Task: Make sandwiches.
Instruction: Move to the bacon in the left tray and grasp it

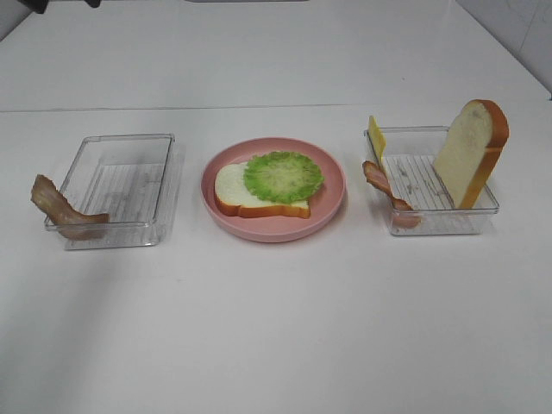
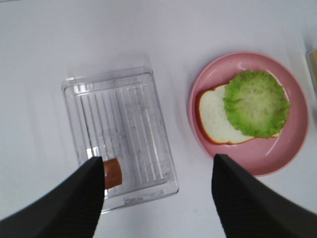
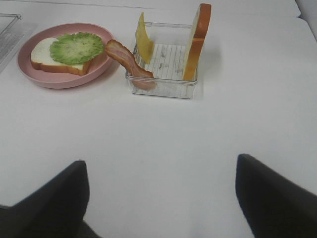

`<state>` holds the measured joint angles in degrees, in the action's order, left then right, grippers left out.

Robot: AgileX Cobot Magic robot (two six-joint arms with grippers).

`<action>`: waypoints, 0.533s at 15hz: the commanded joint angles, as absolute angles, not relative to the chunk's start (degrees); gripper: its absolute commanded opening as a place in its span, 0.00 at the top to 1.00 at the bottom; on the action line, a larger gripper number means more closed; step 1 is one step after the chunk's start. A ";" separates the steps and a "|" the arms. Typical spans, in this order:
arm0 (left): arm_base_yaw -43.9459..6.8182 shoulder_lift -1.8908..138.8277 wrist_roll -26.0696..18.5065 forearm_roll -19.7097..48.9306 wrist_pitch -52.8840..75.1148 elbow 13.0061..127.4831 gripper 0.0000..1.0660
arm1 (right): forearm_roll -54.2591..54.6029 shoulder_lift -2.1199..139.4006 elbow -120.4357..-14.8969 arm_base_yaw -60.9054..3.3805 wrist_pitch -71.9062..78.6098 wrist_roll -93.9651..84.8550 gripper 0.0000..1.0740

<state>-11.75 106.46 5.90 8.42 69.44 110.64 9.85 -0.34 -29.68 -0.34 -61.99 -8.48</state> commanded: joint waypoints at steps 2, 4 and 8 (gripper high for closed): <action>-11.69 98.15 9.68 3.38 73.80 100.55 0.44 | 9.85 -0.74 -29.62 0.00 -61.82 -8.08 0.29; -11.69 94.88 11.69 0.80 73.80 95.28 0.44 | 9.85 -0.74 -29.62 0.00 -61.82 -8.08 0.29; -11.69 92.30 14.61 -2.46 73.74 87.61 0.44 | 9.85 -0.74 -29.62 0.00 -61.82 -8.08 0.29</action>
<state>-11.75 92.88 13.92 -2.41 69.79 87.43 9.85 -0.34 -29.68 -0.34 -61.99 -8.48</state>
